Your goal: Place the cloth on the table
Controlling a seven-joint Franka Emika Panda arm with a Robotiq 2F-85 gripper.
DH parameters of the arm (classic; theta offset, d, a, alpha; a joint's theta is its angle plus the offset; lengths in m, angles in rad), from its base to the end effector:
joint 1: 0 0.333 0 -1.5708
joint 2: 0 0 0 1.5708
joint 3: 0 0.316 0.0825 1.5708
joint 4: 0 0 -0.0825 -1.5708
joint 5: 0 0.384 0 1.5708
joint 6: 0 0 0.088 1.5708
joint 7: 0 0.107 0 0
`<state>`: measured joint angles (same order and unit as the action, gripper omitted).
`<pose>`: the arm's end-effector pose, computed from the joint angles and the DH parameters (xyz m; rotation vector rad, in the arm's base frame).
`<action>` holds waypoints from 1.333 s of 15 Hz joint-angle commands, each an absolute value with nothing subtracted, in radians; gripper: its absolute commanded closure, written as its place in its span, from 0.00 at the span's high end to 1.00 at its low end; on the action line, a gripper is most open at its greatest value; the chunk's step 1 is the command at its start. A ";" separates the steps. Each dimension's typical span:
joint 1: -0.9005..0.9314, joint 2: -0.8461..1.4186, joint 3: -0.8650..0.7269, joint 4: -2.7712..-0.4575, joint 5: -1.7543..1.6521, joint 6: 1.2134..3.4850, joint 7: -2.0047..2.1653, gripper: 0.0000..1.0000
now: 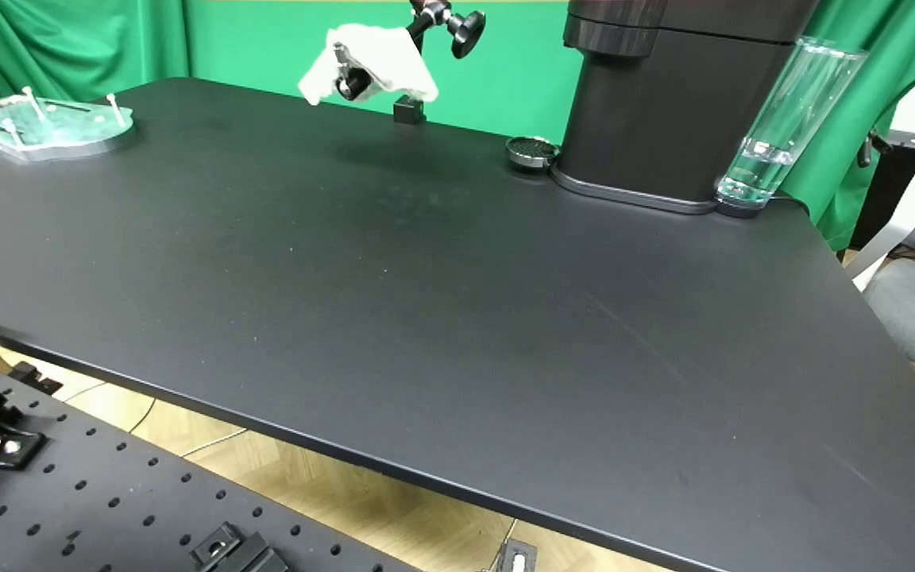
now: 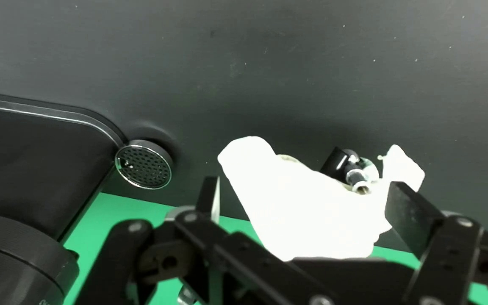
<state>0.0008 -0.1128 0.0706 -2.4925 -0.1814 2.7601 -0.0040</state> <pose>0.4903 0.0427 0.3680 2.9730 0.3464 0.5783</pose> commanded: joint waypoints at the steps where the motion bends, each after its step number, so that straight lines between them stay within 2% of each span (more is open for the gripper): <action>1: 0.007 0.001 0.085 -2.410 -0.250 2.826 0.062 1.00; 11: 0.040 0.204 0.088 -2.251 -0.295 2.853 0.128 1.00; 12: 0.044 0.217 0.087 -2.239 -0.293 2.856 0.134 0.75; 13: 0.049 0.227 0.085 -2.228 -0.294 2.858 0.139 0.73; 14: 0.053 0.235 0.085 -2.219 -0.291 2.859 0.144 0.67; 16: 0.060 0.248 0.081 -2.203 -0.293 2.862 0.155 0.51; 20: 0.071 0.263 0.071 -2.184 -0.301 2.864 0.173 0.25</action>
<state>0.0523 0.2441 0.0919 -2.2153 -0.2769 2.8571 0.1216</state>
